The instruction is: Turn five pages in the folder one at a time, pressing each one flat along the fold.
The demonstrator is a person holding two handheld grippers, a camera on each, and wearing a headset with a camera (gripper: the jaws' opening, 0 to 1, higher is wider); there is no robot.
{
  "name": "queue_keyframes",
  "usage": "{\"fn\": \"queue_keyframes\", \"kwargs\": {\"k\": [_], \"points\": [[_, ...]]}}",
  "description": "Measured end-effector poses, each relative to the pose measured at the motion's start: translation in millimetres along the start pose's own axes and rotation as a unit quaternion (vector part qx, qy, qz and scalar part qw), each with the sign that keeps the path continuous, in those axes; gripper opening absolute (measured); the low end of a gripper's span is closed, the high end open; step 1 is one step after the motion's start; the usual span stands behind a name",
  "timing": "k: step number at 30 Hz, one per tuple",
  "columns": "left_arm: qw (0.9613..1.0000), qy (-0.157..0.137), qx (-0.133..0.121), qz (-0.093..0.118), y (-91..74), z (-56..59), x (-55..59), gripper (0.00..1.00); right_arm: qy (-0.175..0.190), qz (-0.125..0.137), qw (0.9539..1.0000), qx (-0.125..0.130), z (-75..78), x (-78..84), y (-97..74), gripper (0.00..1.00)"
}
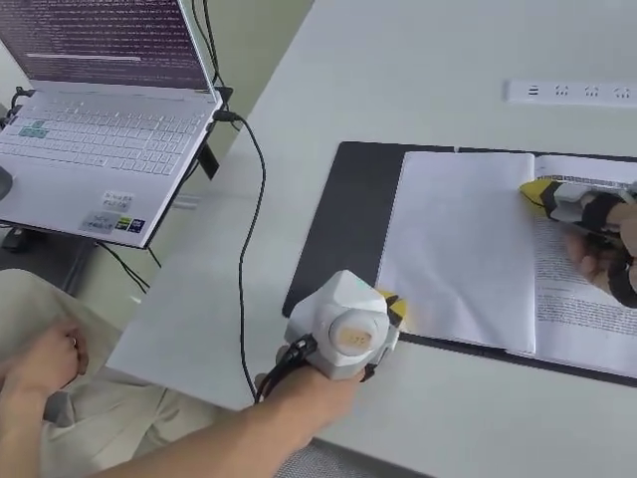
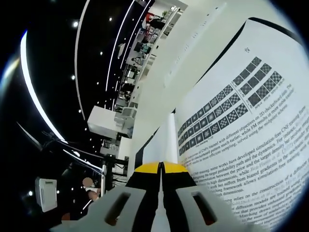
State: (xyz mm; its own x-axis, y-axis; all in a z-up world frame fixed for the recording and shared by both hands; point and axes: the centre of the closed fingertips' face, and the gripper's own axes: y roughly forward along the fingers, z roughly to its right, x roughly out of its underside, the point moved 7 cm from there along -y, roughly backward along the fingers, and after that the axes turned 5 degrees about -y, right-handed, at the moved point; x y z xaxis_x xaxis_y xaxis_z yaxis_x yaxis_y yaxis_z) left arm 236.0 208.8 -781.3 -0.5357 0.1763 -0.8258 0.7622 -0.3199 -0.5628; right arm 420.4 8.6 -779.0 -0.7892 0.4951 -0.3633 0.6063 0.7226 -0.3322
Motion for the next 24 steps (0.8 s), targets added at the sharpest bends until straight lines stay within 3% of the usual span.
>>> {"fn": "queue_keyframes", "kwargs": {"k": [24], "points": [[1.0,0.008,0.0,-0.005,-1.5,1.4,-1.5,0.02,0.014,-0.008,0.9997,-0.017,0.0,33.8,-31.9,0.0]]}}
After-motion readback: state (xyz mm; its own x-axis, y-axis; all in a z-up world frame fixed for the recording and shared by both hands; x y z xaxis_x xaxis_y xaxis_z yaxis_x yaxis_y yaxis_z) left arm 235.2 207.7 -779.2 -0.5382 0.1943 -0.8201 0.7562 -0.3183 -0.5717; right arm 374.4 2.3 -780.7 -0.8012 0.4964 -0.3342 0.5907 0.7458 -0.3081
